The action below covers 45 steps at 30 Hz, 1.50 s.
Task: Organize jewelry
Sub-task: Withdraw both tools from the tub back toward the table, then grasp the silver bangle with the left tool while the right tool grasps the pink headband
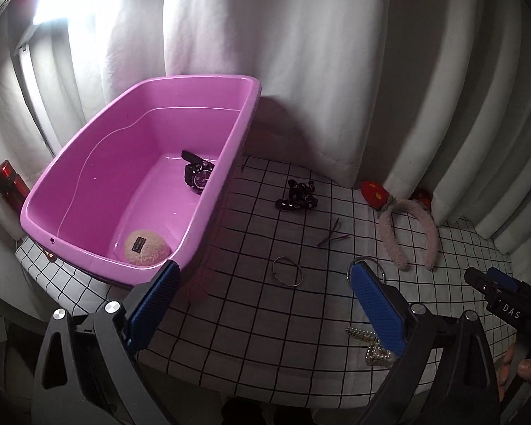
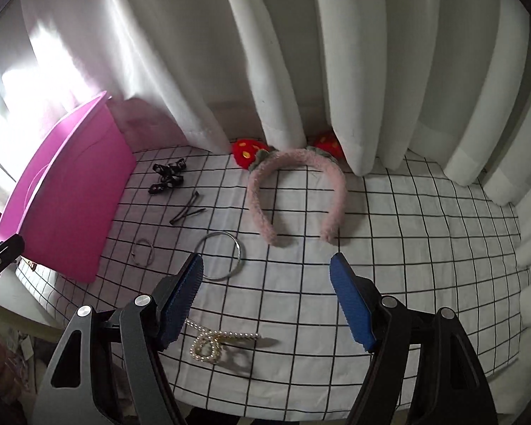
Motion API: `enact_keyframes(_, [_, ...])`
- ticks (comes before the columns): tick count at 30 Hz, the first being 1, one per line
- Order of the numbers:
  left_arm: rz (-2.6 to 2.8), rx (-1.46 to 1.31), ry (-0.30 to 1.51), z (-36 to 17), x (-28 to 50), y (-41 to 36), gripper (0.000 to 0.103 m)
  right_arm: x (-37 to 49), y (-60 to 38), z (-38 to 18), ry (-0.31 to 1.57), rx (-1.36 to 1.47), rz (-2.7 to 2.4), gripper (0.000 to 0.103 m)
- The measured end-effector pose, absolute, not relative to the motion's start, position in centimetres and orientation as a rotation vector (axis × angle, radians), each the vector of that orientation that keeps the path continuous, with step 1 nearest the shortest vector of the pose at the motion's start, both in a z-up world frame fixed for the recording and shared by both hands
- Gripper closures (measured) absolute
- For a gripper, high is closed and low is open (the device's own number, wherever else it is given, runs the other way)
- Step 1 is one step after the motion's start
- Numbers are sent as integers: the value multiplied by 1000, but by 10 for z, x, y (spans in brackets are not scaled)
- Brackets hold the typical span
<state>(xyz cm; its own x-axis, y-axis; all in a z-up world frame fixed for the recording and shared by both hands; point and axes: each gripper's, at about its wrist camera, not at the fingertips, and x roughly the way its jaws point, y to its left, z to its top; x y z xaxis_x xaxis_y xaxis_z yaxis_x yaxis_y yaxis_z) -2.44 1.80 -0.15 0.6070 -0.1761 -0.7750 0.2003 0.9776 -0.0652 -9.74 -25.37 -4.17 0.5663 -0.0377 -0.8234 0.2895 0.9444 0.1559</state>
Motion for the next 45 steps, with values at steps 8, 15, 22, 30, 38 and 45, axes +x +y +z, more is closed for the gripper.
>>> enact_keyframes(8, [-211,60,976,-53,-22,-13,8,-106,-280,-73,985,311,-204,32])
enact_keyframes(15, [-158,57,1024,-96,-5,-22,8,-88,-296,-102,1006,323,-193,32])
enact_keyframes(22, [-97,55,1074,-136,21,-24,8,-62,-311,-123,1012,323,-181,32])
enact_keyframes(30, [-57,61,1086,-166,45,-31,8,-31,-327,-145,1025,326,-177,32])
enact_keyframes(38, [-23,56,1104,-183,58,-33,8,-4,-345,-160,1030,323,-183,32])
enact_keyframes(45, [-20,52,1091,-189,65,-34,8,18,-352,-172,1043,291,-199,32])
